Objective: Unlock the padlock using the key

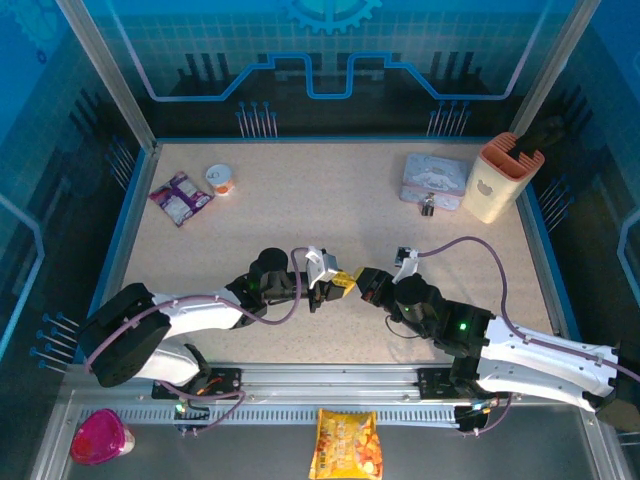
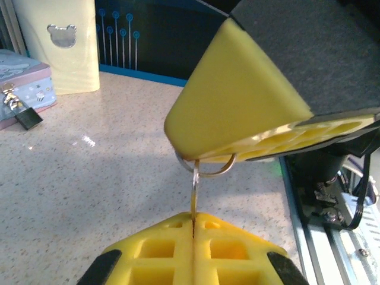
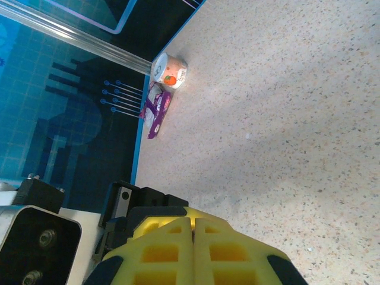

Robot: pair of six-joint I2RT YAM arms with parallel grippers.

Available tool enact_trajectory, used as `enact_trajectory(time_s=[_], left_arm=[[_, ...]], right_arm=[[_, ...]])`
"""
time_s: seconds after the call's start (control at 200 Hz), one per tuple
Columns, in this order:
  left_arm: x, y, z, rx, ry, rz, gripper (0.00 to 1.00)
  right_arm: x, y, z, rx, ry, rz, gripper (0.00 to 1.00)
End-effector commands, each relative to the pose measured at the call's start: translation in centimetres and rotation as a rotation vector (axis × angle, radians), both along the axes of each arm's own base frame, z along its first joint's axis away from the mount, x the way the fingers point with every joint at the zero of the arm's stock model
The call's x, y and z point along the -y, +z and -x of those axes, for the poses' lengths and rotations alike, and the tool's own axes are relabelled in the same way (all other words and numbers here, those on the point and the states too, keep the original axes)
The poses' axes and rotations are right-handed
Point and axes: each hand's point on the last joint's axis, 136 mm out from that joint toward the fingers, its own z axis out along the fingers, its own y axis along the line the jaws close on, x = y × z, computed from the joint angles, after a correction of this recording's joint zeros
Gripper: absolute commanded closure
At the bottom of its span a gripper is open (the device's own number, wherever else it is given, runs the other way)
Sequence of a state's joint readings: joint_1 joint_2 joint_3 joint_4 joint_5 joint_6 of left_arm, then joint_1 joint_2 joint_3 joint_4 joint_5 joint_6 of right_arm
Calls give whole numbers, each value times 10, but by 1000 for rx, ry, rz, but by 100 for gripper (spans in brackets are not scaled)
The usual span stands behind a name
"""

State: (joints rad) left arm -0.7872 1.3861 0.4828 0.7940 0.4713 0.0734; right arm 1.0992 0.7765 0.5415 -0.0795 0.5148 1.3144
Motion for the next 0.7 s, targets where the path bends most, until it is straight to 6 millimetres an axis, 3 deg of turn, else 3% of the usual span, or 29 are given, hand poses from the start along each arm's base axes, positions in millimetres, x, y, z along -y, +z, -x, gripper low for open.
enact_trajectory(time_s=[0.0,0.125,0.215,0.33,0.445,0.695], left_arm=[[-5,9,-24,86,107,-57,100],[-10,-6,-38,252,125,-223,100],[-10,-8,-48,354,134,-295,100],[-7,-2,-63,479,140,-384,100],[2,-4,-56,692,46,-454,100],[20,-16,-45,944,-112,-586,100]], right_arm=[[16,6,-1,-6,-41,66,83],[45,-3,-4,-47,-69,172,64],[53,-11,-3,-81,-61,142,60],[53,-13,0,-74,-54,49,59],[48,-10,3,-69,-37,-29,56],[30,-8,8,-93,1,-152,55]])
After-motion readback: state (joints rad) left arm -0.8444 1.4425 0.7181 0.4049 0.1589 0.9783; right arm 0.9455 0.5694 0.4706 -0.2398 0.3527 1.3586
